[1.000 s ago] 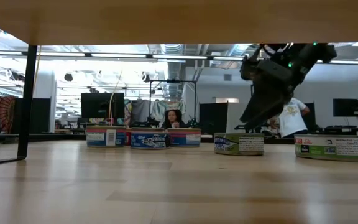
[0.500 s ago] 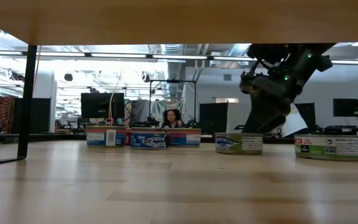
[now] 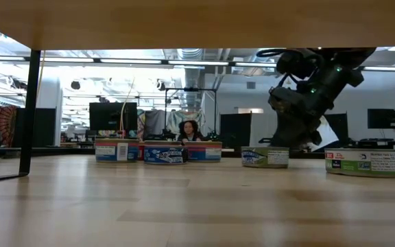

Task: Stack canned seafood by type on shelf
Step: Put the green tuna can on the top of the yellow and blue tuna can on the shelf

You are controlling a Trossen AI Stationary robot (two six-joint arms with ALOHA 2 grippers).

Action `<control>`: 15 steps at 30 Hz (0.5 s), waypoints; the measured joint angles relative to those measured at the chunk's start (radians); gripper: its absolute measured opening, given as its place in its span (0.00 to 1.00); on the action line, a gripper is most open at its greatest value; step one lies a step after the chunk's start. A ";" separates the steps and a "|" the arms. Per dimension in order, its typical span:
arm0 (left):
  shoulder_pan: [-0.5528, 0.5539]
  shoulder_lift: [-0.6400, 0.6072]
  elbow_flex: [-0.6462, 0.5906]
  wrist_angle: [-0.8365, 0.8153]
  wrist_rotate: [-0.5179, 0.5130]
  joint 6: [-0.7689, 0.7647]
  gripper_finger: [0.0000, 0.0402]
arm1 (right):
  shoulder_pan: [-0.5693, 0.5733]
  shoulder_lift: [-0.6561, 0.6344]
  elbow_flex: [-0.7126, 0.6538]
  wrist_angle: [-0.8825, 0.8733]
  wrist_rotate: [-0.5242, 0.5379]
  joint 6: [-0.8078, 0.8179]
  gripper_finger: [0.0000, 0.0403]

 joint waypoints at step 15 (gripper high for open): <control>0.000 0.000 0.000 0.000 0.000 0.000 0.42 | -0.129 -0.003 -0.005 -0.071 -0.012 0.040 0.04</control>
